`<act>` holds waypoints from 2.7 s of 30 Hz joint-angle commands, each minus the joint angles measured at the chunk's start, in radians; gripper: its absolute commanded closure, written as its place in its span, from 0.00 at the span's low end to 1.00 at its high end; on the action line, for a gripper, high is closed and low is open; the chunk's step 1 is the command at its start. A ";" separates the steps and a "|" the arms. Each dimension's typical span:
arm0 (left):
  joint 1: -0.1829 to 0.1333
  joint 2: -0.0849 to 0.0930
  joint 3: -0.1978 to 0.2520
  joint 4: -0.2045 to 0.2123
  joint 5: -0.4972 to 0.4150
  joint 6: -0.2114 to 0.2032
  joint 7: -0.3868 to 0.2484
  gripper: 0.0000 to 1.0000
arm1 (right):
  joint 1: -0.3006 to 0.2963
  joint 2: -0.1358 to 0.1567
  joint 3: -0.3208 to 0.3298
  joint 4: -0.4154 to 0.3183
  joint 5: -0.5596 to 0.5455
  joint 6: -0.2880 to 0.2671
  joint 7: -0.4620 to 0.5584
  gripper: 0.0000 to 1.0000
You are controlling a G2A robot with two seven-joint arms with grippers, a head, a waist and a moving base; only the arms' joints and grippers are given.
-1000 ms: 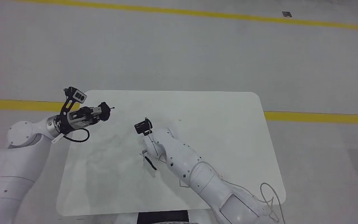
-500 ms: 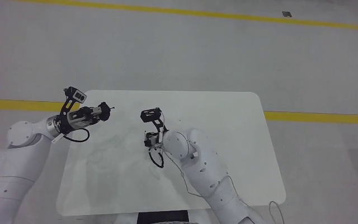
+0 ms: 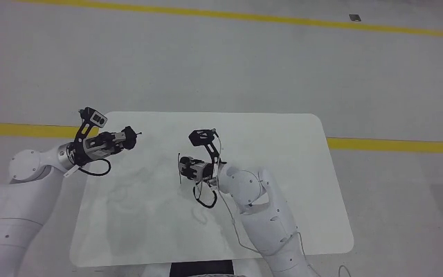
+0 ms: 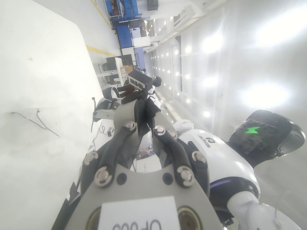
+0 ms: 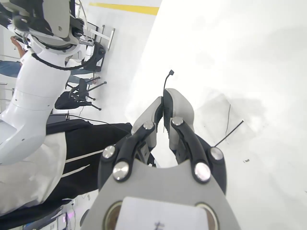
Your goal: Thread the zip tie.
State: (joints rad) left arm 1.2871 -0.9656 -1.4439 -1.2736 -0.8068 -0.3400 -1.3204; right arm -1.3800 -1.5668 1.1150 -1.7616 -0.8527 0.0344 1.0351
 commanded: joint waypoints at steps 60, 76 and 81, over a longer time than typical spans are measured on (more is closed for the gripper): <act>0.000 0.000 0.000 0.000 0.000 0.000 0.000 1.00 | -0.130 0.025 -0.119 0.003 -0.277 -0.309 -1.117 1.00; 0.000 0.000 0.000 0.000 0.000 0.000 0.000 1.00 | -0.107 0.028 -0.159 0.050 -0.390 -0.275 -1.238 1.00; 0.000 0.000 0.000 0.000 0.000 0.000 0.000 1.00 | -0.107 0.028 -0.159 0.050 -0.390 -0.275 -1.238 1.00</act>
State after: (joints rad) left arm 1.2871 -0.9656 -1.4439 -1.2736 -0.8068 -0.3400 -1.3204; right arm -1.4873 -1.5387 0.9558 -1.7116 -1.2425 -0.2405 -0.2027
